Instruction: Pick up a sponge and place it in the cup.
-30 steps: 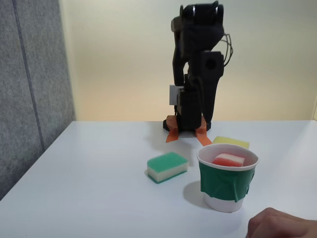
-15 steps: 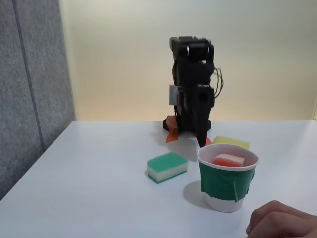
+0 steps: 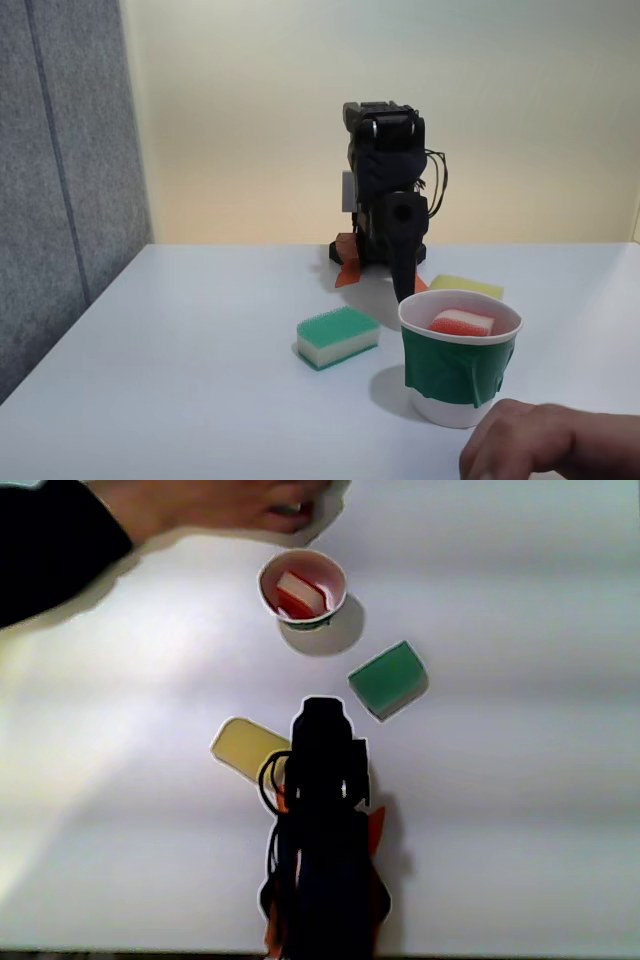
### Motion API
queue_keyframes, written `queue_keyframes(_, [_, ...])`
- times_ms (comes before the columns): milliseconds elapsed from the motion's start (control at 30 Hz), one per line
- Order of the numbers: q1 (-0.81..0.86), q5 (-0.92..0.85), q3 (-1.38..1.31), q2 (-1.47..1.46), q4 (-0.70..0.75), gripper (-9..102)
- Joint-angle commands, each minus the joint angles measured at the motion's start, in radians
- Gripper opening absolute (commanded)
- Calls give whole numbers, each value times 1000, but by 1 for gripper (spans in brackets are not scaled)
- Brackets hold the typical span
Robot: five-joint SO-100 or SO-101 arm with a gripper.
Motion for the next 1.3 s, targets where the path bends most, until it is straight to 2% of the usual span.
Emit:
queue_keyframes(0, [21,-29,44,55,55,0])
queue_keyframes(233, [57,-69,91,144,207,0])
queue_keyframes(400, [126,-61,91,175,224,1])
queue_keyframes(500, [120,21,92,210,249,0])
queue_keyframes(567, [74,193,92,255,296,0])
queue_keyframes(700, [55,299,92,253,287,0])
queue_keyframes(833, [61,212,92,255,296,0])
queue_keyframes(1033, [58,199,92,255,296,0])
queue_keyframes(1267, [58,129,92,255,287,8])
